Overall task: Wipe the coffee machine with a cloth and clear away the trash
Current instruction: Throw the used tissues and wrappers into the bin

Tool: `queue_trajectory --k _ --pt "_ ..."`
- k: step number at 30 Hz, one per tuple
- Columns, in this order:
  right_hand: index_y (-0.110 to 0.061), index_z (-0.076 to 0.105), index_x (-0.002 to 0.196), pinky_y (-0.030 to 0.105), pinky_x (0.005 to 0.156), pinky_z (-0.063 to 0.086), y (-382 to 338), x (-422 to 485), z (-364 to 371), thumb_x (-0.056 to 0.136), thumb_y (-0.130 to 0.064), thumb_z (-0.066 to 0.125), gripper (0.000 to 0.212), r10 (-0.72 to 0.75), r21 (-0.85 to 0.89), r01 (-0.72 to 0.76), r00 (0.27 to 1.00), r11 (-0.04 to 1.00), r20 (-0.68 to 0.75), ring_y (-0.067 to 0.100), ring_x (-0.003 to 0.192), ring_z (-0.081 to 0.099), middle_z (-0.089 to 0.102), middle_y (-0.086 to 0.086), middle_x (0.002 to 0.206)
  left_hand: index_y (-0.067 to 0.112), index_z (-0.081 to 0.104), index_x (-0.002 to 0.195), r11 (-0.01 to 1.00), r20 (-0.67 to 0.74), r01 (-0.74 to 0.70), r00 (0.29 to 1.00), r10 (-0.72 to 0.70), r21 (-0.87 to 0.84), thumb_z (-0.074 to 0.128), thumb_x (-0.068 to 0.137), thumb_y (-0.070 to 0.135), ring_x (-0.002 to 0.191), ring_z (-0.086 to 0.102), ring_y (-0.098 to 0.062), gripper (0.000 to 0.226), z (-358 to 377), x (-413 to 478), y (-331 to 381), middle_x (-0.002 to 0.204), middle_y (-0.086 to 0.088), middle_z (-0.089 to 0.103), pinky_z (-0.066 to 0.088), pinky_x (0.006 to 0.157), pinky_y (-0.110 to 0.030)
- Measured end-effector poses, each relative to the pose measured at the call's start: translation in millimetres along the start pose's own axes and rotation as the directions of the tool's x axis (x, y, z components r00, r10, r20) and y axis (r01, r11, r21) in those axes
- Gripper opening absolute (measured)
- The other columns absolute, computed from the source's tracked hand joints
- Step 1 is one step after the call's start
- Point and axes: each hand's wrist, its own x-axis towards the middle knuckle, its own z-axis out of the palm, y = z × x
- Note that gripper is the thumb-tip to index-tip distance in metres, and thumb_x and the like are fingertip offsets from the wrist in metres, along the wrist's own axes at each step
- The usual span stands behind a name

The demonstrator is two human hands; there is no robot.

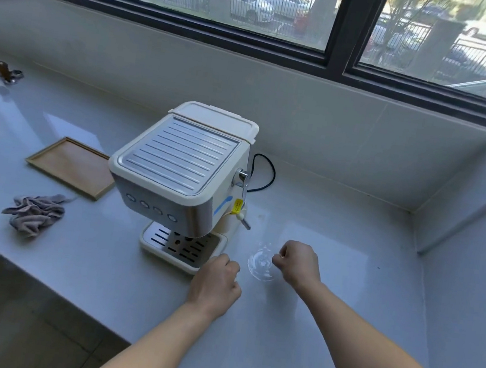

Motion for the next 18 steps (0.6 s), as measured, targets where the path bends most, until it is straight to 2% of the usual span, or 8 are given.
queue_trajectory --k 2,4,7,10,14,18 --pt "-0.001 0.051 0.071 0.032 0.059 0.029 -3.6 -22.6 0.6 0.074 -0.015 0.058 0.017 0.02 0.016 -0.019 1.0 1.0 -0.011 0.021 0.065 0.039 0.05 0.017 0.068 0.011 0.065 0.107 0.999 -0.009 -0.035 0.999 0.034 -0.018 0.053 0.084 0.016 0.099 0.055 -0.025 0.027 -5.3 -13.1 -9.0 0.103 -0.006 0.059 0.048 0.077 -0.037" --pt "0.004 0.054 0.076 0.031 0.059 0.03 -9.0 -46.7 2.6 0.073 -0.015 0.059 0.019 0.047 0.037 -0.045 0.998 0.998 -0.044 0.021 0.065 0.039 0.058 0.026 0.077 0.011 0.065 0.107 0.997 -0.014 -0.072 0.997 0.071 -0.017 0.053 0.084 0.017 0.098 0.055 -0.024 0.026 -11.8 -29.2 -20.6 0.105 -0.006 0.058 0.045 0.073 -0.032" --pt "0.004 0.062 0.084 0.031 0.058 0.032 -21.6 -88.0 8.0 0.073 -0.016 0.062 0.023 0.07 0.074 -0.063 0.994 0.995 -0.089 0.021 0.064 0.04 0.068 0.024 0.088 0.01 0.065 0.107 0.992 -0.015 -0.126 0.992 0.126 -0.027 0.054 0.085 0.017 0.096 0.055 -0.024 0.026 -22.7 -58.9 -41.3 0.107 -0.004 0.059 0.044 0.071 -0.032" --pt "0.003 0.062 0.081 0.032 0.057 0.033 -39.8 -133.4 18.1 0.073 -0.016 0.063 0.021 0.078 0.103 -0.066 0.99 0.992 -0.118 0.021 0.064 0.041 0.068 0.022 0.086 0.01 0.065 0.109 0.988 -0.021 -0.156 0.988 0.156 -0.003 0.053 0.085 0.017 0.093 0.055 -0.025 0.027 -34.7 -92.5 -63.2 0.104 -0.005 0.058 0.043 0.069 -0.032" --pt "-0.001 0.063 0.079 0.031 0.057 0.037 -63.5 -193.5 40.3 0.074 -0.018 0.064 0.018 0.085 0.133 -0.069 0.989 0.989 -0.122 0.021 0.064 0.046 0.068 0.018 0.083 0.011 0.066 0.112 0.982 -0.02 -0.183 0.983 0.182 -0.052 0.055 0.087 0.016 0.097 0.057 -0.024 0.028 -44.3 -139.3 -93.4 0.11 -0.004 0.06 0.05 0.079 -0.035" --pt "-0.01 0.064 0.077 0.032 0.061 0.048 -82.2 -242.7 65.8 0.075 -0.021 0.064 0.011 0.076 0.152 -0.065 0.995 0.986 -0.07 0.023 0.073 0.059 0.067 0.007 0.078 0.013 0.066 0.109 0.981 -0.03 -0.184 0.983 0.182 -0.066 0.057 0.089 0.019 0.092 0.055 -0.019 0.023 -42.7 -188.3 -120.0 0.102 -0.002 0.059 0.041 0.07 -0.027"
